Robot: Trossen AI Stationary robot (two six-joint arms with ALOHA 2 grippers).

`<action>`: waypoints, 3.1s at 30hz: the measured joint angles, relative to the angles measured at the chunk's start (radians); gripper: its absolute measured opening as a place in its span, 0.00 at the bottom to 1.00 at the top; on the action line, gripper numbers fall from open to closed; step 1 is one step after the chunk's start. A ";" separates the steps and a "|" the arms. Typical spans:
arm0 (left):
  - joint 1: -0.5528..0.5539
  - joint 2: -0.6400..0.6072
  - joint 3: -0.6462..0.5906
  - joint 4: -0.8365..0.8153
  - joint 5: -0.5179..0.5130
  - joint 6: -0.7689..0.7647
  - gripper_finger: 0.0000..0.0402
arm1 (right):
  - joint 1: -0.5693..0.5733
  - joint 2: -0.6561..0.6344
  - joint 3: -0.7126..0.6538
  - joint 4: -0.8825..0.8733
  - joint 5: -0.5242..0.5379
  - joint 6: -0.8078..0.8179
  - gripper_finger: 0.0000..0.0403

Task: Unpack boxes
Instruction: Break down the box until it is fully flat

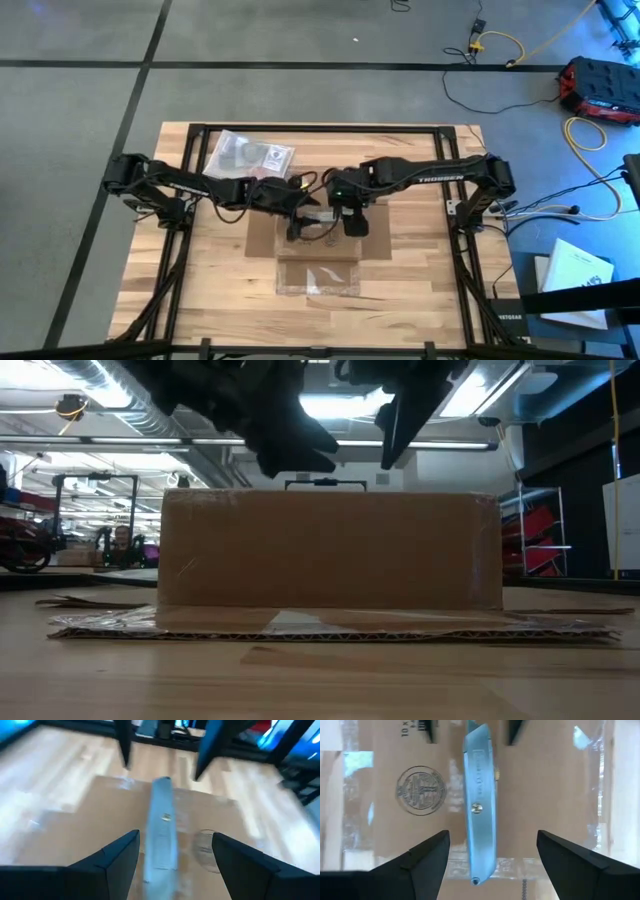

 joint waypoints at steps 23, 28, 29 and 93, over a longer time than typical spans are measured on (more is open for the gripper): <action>-0.018 0.138 0.266 -0.338 -0.018 0.174 0.60 | -0.006 -0.309 -0.366 0.209 0.061 0.129 0.71; -0.022 0.167 0.275 -0.350 -0.017 0.153 0.60 | -0.007 -0.314 -0.410 0.276 0.090 0.160 0.71; -0.020 0.173 0.275 -0.352 -0.017 0.141 0.60 | -0.007 -0.314 -0.415 0.284 0.091 0.160 0.71; -0.021 0.246 0.297 -0.353 -0.113 0.043 0.59 | -0.007 -0.312 -0.420 0.440 0.032 0.238 0.71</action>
